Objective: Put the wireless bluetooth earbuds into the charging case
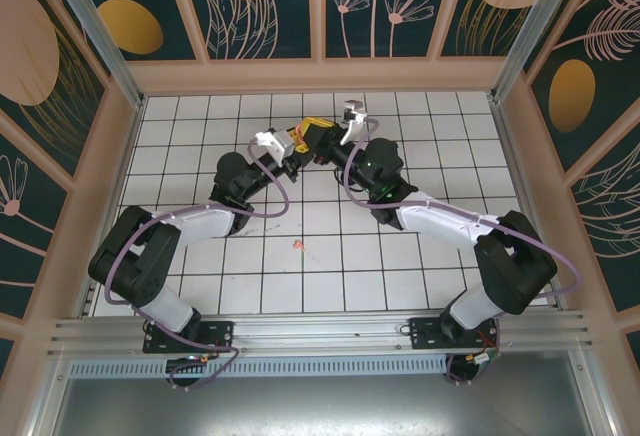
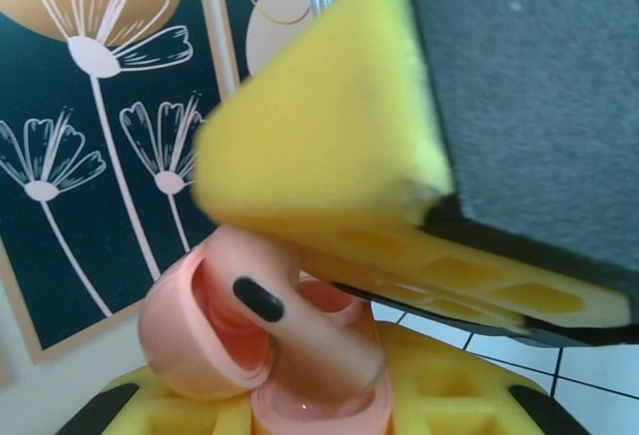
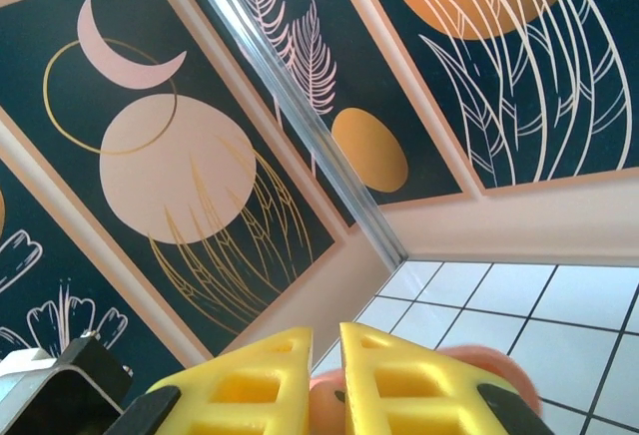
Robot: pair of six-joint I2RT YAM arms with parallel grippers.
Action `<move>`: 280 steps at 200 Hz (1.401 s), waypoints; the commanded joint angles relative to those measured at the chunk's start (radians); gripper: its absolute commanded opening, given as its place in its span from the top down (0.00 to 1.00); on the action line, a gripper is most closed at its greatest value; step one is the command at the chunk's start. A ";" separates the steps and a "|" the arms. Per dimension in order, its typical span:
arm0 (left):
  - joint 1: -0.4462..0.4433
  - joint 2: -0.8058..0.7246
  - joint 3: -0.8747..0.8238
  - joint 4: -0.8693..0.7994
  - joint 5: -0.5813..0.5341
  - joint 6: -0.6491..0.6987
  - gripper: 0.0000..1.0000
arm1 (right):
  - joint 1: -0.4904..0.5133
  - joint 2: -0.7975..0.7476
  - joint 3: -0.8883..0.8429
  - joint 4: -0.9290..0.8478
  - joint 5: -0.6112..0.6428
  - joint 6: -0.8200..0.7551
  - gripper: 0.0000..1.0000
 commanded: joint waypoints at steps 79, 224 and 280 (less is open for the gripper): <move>-0.029 -0.060 0.017 0.084 0.078 0.009 1.00 | 0.016 0.014 -0.002 -0.076 0.065 -0.049 0.78; -0.030 -0.028 -0.026 0.146 0.038 -0.080 1.00 | 0.001 -0.022 0.136 -0.216 0.018 -0.025 0.45; -0.030 -0.032 -0.037 0.145 0.032 -0.075 1.00 | -0.034 -0.140 0.185 -0.426 0.008 -0.021 0.39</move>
